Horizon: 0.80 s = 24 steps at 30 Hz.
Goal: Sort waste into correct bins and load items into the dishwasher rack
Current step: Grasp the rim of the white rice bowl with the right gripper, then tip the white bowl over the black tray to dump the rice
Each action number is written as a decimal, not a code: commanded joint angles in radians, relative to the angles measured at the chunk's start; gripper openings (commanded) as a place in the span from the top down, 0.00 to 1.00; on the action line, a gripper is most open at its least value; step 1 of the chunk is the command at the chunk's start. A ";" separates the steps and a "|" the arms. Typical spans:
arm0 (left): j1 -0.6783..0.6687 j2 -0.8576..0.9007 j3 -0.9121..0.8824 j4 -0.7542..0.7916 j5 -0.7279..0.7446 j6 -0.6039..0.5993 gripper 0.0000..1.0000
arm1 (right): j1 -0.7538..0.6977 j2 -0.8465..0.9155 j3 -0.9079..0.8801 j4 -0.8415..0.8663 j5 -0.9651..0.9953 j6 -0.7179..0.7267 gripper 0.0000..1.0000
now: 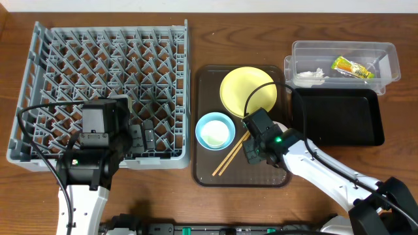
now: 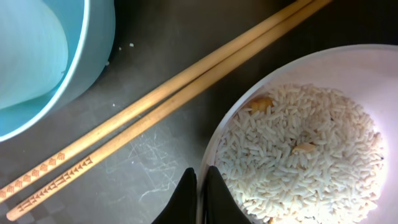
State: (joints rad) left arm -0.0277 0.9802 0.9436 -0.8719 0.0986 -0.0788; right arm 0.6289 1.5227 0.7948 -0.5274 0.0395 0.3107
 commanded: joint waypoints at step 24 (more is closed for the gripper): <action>0.005 -0.001 0.019 -0.003 0.002 -0.009 0.02 | -0.621 -0.221 0.087 0.076 -0.687 0.016 0.99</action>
State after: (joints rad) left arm -0.0277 0.9798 0.9436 -0.8719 0.0986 -0.0788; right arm 0.1047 1.3025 0.8665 -0.4603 -0.4442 0.3573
